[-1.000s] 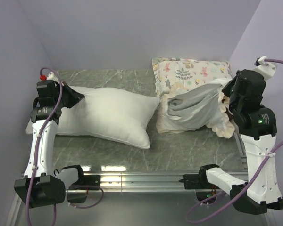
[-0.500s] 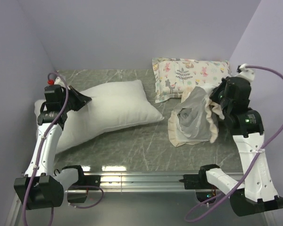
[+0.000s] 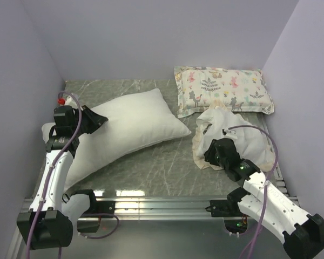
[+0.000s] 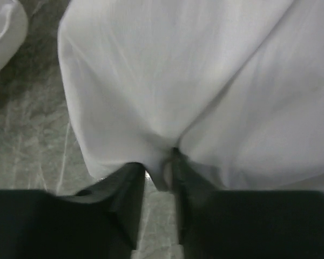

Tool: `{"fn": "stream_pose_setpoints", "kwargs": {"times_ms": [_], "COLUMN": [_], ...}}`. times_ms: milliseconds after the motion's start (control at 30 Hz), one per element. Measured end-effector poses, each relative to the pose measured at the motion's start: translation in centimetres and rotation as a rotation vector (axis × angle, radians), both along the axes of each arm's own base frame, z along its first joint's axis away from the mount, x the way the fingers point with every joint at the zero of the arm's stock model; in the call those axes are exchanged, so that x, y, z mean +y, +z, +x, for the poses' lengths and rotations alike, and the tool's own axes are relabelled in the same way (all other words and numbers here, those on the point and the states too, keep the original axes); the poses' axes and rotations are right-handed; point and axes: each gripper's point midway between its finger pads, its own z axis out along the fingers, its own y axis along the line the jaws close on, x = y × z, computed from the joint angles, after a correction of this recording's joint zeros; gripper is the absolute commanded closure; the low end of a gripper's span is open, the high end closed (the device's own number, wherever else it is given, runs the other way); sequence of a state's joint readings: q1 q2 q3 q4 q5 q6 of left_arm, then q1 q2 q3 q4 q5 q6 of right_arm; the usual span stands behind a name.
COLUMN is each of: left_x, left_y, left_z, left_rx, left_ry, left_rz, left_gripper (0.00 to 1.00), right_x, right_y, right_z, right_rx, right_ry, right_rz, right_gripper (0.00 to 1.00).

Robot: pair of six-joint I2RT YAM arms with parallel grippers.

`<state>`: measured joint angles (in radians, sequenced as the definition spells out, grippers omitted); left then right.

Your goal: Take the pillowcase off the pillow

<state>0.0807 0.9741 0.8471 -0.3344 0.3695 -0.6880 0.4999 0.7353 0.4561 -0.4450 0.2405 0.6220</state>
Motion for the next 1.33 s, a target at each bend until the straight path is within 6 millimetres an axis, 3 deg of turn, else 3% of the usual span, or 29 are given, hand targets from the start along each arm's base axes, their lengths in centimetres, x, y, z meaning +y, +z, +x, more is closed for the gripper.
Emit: {"fn": "stream_pose_setpoints", "kwargs": {"times_ms": [100, 133, 167, 333, 433, 533, 600, 767, 1033, 1167, 1333], "left_x": [-0.4, -0.8, -1.2, -4.6, -6.4, -7.2, -6.9, -5.6, -4.9, -4.8, -5.0], "left_y": [0.4, 0.8, 1.2, 4.3, 6.5, 7.8, 7.7, 6.6, 3.8, 3.8, 4.1], "left_z": [-0.3, -0.6, -0.9, -2.4, -3.6, -4.9, -5.5, -6.4, -7.8, -8.0, -8.0], "left_rx": [-0.026, -0.042, -0.058, -0.146, -0.214, -0.265, -0.274, -0.294, -0.299, -0.313, -0.327], "left_ry": [-0.025, -0.036, -0.051, -0.144, -0.184, -0.215, -0.213, -0.198, -0.203, -0.2, -0.203], "left_rz": [0.025, 0.034, 0.044, 0.097, 0.131, 0.174, 0.211, 0.291, 0.315, 0.312, 0.305], "left_gripper": [0.44, 0.38, 0.3, 0.2, 0.19, 0.19, 0.19, 0.16, 0.14, 0.13, 0.14], "right_x": [0.8, 0.9, 1.2, 1.8, 1.7, 1.7, 2.0, 2.7, 2.9, 2.5, 2.3], "right_y": [1.6, 2.8, 4.6, 17.2, 22.2, 25.3, 25.8, 24.6, 19.5, 17.8, 17.8], "right_z": [0.1, 0.2, 0.5, 1.8, 1.7, 2.0, 2.5, 3.2, 3.5, 3.2, 3.0], "right_rx": [-0.039, -0.061, -0.098, -0.357, -0.458, -0.512, -0.518, -0.494, -0.412, -0.387, -0.395], "right_ry": [0.017, 0.026, 0.028, 0.059, 0.078, 0.092, 0.102, 0.132, 0.139, 0.135, 0.131], "right_rz": [0.034, 0.042, 0.064, 0.154, 0.169, 0.163, 0.152, 0.127, 0.08, 0.062, 0.063], "right_gripper": [0.38, 0.2, 0.09, 0.05, 0.04, 0.03, 0.02, 0.01, 0.0, 0.0, 0.0]}}
